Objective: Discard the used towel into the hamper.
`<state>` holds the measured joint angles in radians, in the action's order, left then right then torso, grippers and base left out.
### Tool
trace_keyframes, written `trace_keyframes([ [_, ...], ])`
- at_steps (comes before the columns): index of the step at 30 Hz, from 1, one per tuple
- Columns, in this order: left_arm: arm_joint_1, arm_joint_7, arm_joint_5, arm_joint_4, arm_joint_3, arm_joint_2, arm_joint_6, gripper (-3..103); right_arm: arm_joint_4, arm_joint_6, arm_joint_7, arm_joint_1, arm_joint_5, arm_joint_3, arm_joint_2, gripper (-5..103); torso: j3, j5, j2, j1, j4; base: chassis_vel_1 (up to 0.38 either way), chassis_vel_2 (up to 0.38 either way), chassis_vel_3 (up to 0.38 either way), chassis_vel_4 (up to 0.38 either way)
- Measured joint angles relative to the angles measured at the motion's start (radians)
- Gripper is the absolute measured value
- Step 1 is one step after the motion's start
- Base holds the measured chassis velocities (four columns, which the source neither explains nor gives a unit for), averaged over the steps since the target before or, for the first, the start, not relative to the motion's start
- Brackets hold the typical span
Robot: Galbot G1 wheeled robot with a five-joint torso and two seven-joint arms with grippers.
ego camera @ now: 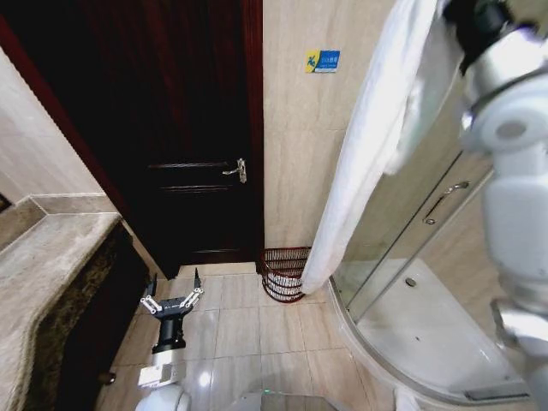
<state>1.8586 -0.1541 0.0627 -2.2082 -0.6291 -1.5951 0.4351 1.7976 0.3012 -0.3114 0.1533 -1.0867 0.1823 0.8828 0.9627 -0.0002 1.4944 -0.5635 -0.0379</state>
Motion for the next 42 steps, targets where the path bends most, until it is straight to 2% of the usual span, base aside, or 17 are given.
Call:
trace_keyframes([
  [2,0.0,-0.001,-0.006,-0.008,-0.001,0.005,-0.002,100,-0.077,0.0,-0.012,0.094,0.001,-0.051,0.034,5,0.0,0.0001,0.0,0.0,0.0,0.0,0.0,0.0,0.0],
  [7,-0.002,-0.002,-0.019,-0.011,-0.001,0.013,-0.003,100,-0.238,-0.016,-0.004,0.215,0.034,-0.12,0.098,5,0.0,0.0004,0.0,0.0,0.0,0.0,0.0,0.0,0.0],
  [10,-0.007,-0.006,-0.028,-0.002,-0.002,0.017,0.002,100,-0.44,-0.042,0.017,0.345,0.096,-0.185,0.193,5,0.0,-0.0009,-0.001,0.0,-0.0003,0.0,0.0,0.0,0.0],
  [15,-0.008,-0.01,-0.042,-0.002,-0.011,0.019,0.008,100,-0.542,-0.057,0.05,0.382,0.158,-0.205,0.248,5,0.0,0.0,-0.001,0.0,-0.0001,0.0,0.0,0.0,0.0],
  [19,0.001,-0.012,-0.056,-0.005,-0.024,0.019,0.021,100,-0.646,-0.105,0.094,0.363,0.258,-0.215,0.292,5,-0.001,0.0002,-0.001,0.0,0.0,0.0,0.0,0.0,0.0],
  [24,0.01,-0.011,-0.057,-0.004,-0.027,0.018,0.031,100,-0.731,-0.136,0.11,0.356,0.324,-0.194,0.336,5,0.0,0.0005,-0.001,0.0,-0.0001,0.0,0.0,0.0,0.0],
  [32,0.013,-0.001,-0.048,-0.033,-0.002,0.009,0.031,100,-0.831,-0.144,0.131,0.448,0.351,-0.177,0.389,5,-0.001,-0.0004,-0.001,0.001,-0.0001,0.0,0.0,0.0,0.0],
  [42,0.03,0.001,-0.035,-0.035,0.007,0.0,0.049,100,-0.743,-0.121,0.127,0.4,0.326,-0.223,0.358,5,-0.001,0.0001,-0.001,0.001,0.0,0.0,0.0,0.0,0.0],
])
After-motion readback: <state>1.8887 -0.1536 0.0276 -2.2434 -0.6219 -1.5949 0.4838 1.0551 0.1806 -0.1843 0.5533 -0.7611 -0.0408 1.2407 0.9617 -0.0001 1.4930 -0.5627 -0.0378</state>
